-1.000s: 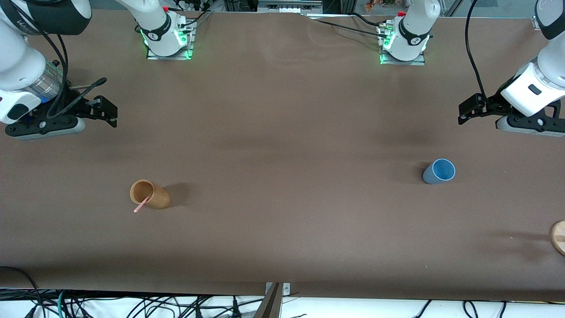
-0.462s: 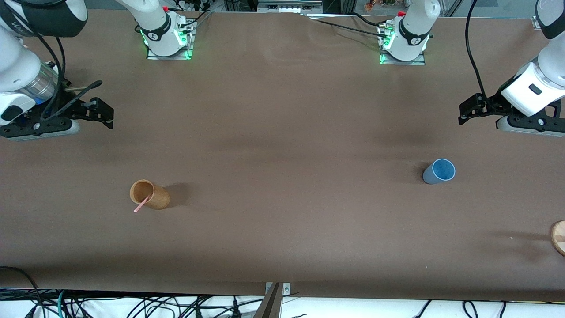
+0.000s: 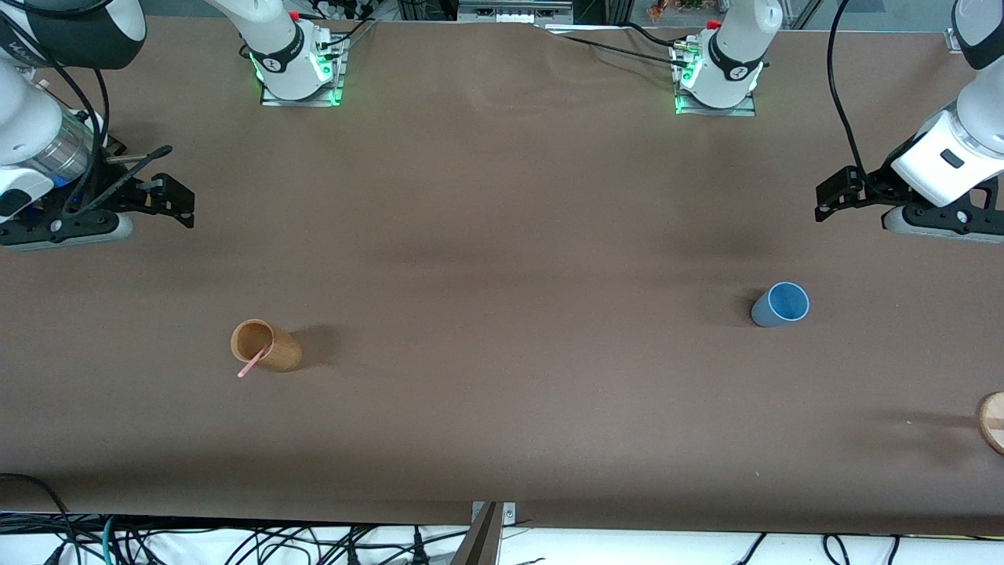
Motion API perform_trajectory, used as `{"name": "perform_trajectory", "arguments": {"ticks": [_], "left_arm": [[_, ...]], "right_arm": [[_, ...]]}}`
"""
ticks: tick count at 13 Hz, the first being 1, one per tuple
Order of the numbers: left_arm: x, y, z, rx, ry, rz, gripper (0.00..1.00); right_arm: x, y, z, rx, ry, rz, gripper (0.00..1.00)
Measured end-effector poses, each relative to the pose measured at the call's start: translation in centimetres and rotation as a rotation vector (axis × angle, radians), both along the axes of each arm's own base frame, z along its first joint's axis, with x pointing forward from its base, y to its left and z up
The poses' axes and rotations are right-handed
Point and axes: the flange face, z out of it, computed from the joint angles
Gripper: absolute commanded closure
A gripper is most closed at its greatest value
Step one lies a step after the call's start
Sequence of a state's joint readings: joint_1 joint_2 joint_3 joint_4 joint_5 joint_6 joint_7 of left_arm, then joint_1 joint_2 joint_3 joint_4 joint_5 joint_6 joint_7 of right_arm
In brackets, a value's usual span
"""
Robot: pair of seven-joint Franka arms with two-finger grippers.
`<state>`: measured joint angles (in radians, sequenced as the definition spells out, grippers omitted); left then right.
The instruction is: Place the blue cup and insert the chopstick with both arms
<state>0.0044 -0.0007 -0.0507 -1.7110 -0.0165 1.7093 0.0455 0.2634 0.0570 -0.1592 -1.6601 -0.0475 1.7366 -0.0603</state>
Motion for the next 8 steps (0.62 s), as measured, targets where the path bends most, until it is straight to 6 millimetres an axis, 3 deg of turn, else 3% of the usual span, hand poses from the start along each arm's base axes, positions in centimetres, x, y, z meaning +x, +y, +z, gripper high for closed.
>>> {"name": "perform_trajectory", "arguments": {"ticks": [8], "left_arm": [[0.1,0.0,-0.22,0.0,0.004,0.0,0.0]], "right_arm": [[-0.28,-0.19,0.13,-0.002,0.018,-0.003,0.0]]}}
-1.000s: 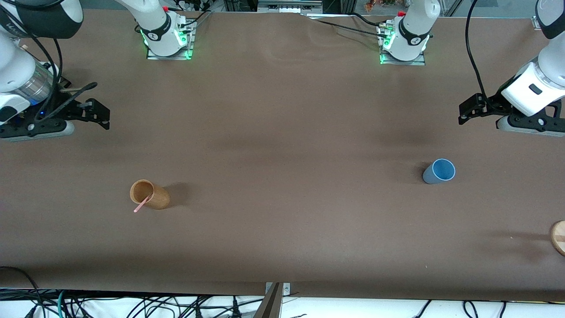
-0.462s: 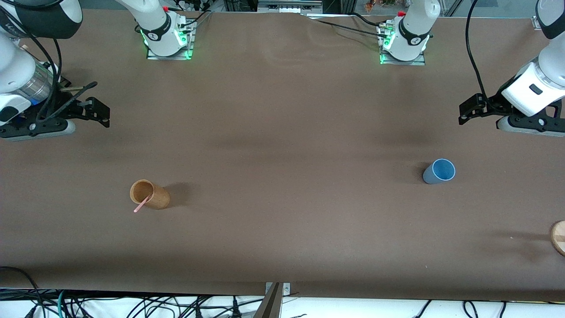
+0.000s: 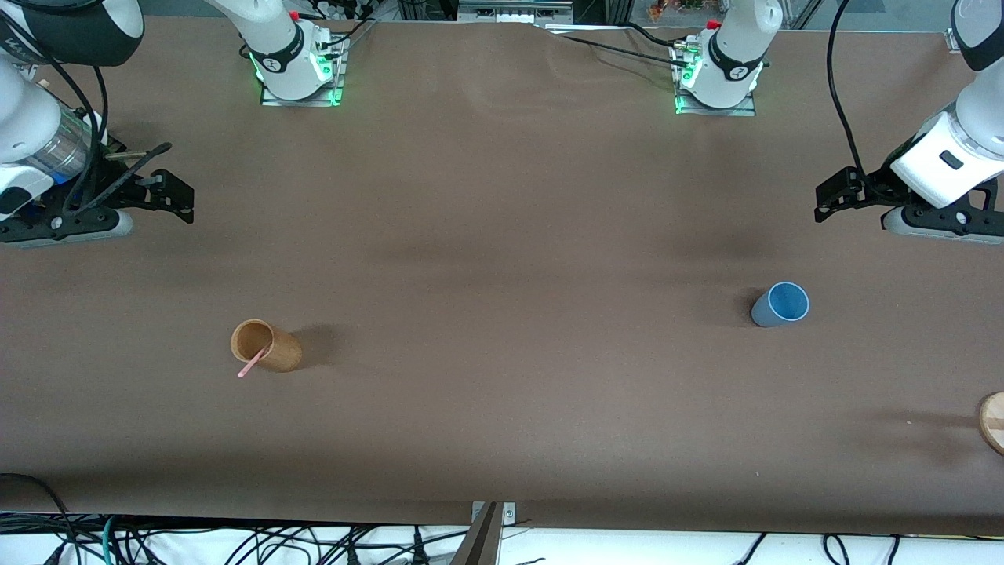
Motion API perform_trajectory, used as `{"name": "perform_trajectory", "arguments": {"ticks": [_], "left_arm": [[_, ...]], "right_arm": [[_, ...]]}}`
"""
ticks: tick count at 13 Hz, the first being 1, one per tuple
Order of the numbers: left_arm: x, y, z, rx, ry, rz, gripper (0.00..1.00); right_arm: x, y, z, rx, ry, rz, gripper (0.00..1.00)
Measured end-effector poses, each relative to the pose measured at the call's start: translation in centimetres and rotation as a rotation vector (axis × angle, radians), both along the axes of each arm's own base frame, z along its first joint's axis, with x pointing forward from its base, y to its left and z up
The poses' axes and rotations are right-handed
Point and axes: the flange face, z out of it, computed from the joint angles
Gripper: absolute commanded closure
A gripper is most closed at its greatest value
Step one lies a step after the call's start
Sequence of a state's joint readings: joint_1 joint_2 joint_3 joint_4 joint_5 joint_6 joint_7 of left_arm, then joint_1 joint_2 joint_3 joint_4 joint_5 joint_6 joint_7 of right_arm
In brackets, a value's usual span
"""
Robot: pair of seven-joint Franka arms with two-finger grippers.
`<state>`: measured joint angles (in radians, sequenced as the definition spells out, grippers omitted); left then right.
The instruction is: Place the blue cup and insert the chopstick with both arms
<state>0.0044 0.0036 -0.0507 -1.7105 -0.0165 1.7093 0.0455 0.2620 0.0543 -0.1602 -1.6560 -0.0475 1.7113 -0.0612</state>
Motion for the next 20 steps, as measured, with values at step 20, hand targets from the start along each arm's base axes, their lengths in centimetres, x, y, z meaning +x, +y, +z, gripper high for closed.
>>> {"name": "perform_trajectory", "arguments": {"ticks": [20], "left_arm": [[0.6,0.0,-0.2,-0.001,0.002,0.001,0.0]], "right_arm": [[0.3,0.5,-1.8,0.008,0.006,0.033,0.0]]}}
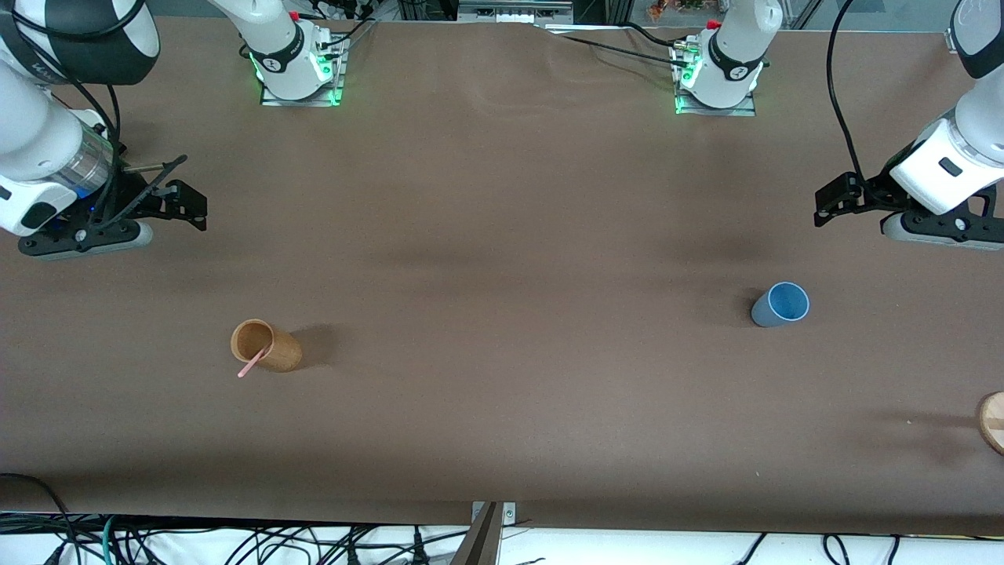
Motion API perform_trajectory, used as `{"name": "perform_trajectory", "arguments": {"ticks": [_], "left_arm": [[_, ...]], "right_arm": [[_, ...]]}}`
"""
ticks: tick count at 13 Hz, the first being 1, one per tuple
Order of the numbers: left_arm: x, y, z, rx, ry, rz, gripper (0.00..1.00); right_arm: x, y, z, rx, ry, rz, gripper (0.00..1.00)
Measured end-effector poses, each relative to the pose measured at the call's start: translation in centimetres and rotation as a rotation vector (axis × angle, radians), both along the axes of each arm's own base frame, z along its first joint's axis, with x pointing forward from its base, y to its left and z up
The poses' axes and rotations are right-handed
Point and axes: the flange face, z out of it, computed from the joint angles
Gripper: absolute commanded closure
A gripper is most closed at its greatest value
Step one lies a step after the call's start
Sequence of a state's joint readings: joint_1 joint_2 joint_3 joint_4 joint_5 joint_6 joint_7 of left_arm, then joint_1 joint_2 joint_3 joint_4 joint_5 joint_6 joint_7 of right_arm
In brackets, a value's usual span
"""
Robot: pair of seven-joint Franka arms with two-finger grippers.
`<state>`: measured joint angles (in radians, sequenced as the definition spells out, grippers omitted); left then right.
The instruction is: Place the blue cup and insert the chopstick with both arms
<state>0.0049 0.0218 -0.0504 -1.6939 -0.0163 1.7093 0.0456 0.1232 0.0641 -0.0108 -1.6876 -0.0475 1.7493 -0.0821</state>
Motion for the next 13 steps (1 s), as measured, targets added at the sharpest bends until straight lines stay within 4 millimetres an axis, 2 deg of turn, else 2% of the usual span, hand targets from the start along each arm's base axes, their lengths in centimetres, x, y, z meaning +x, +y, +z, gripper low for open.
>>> {"name": "perform_trajectory", "arguments": {"ticks": [4,13], "left_arm": [[0.02,0.09,-0.03,0.0,0.001,0.002,0.0],[0.02,0.11,-0.03,0.0,0.001,0.002,0.0]], "right_arm": [[-0.87,-0.12,1.24,0.0,0.005,0.005,0.0],[-0.89,-0.07,1.25,0.0,0.007,0.025,0.0]]}}
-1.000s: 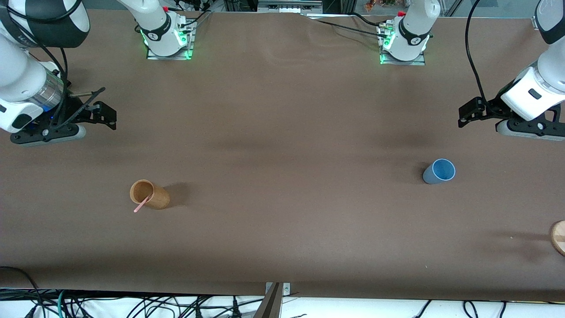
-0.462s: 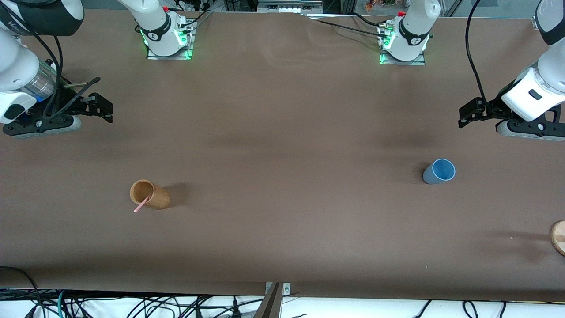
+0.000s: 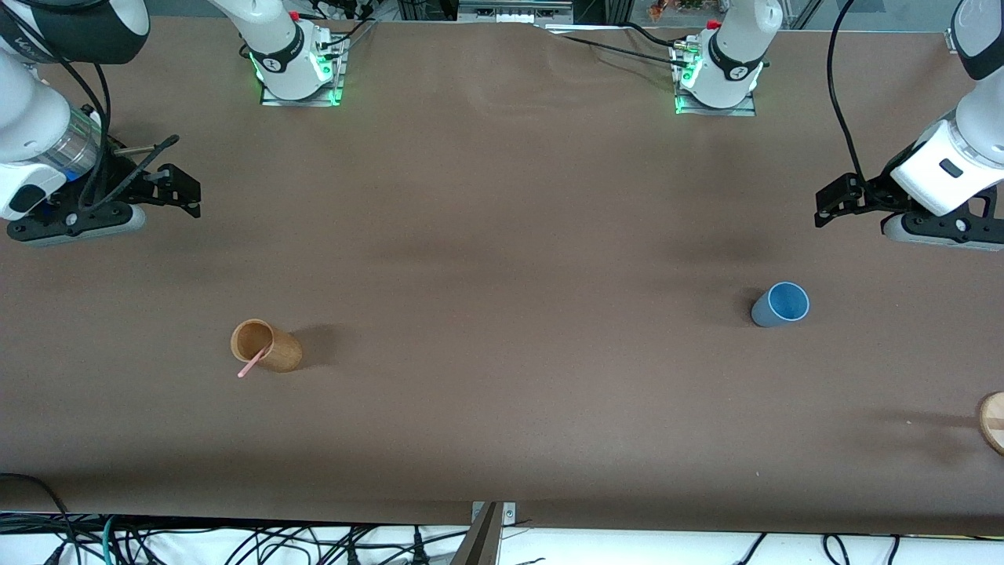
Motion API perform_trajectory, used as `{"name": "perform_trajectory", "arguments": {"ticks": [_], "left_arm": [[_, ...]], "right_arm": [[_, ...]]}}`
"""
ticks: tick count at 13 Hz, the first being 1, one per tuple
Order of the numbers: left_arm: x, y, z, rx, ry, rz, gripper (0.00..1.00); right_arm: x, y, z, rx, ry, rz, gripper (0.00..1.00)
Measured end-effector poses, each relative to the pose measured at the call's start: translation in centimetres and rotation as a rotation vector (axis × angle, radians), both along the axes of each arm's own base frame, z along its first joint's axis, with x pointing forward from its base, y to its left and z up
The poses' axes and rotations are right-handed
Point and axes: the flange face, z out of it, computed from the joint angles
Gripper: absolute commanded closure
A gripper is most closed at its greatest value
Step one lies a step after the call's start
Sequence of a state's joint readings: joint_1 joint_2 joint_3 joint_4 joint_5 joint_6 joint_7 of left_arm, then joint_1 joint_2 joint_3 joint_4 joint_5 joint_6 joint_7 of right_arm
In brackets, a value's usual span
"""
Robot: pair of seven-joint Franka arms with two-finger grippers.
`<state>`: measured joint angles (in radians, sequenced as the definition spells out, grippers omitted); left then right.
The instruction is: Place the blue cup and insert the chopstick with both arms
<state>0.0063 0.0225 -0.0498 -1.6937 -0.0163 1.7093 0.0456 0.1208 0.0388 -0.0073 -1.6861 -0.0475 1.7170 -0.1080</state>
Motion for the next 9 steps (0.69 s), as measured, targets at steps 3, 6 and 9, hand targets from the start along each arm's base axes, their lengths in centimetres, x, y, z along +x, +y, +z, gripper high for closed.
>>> {"name": "perform_trajectory", "arguments": {"ticks": [3,6,9], "left_arm": [[0.0,0.0,0.0,0.0,0.0,0.0,0.0],[0.0,0.0,-0.2,0.0,0.004,0.0,0.0],[0.7,0.7,-2.0,0.0,0.04,0.013,0.0]], "right_arm": [[0.1,0.0,-0.1,0.0,0.0,0.002,0.0],[1.5,0.2,-2.2,0.004,-0.031,0.015,0.01],[4.9,0.6,-8.0,0.01,-0.08,0.042,0.01]]}}
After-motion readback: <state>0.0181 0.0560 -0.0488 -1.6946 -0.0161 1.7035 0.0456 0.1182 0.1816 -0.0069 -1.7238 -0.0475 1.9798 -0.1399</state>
